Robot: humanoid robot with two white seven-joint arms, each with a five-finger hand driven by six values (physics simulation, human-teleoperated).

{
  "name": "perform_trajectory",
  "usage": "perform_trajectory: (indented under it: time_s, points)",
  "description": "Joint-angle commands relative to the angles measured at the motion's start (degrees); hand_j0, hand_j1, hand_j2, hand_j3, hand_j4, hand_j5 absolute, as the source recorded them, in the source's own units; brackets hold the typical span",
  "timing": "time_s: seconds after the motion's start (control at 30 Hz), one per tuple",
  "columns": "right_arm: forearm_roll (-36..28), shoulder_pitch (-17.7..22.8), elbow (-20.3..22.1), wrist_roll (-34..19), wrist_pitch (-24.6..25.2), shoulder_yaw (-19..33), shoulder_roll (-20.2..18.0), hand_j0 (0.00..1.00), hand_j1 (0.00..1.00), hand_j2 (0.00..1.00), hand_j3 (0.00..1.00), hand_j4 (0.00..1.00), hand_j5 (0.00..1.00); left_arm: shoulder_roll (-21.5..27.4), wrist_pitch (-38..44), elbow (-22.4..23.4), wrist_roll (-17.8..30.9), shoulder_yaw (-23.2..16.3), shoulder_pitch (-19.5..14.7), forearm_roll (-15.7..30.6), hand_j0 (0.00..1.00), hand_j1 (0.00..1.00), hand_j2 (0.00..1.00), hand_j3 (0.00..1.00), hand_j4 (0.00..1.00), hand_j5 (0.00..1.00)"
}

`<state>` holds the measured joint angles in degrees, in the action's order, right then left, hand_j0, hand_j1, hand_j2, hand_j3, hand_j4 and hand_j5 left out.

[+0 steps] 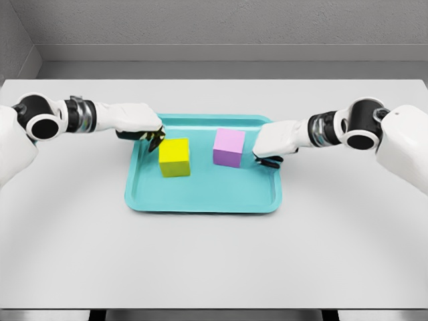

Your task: Push two cubes

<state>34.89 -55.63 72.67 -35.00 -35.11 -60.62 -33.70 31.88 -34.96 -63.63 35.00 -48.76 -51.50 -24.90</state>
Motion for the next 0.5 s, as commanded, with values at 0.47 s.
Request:
perform_trajectory:
  time_s: [0.47]
  points:
    - [-0.1, -5.4, -14.4, 0.0, 0.1, 2.5, 7.2, 0.00, 0.00, 0.00, 0.00, 0.00, 0.00, 8.2, 0.0, -13.1, 0.0, -4.0, 2.2, 4.9, 0.29, 0.29, 0.29, 0.29, 0.29, 0.29]
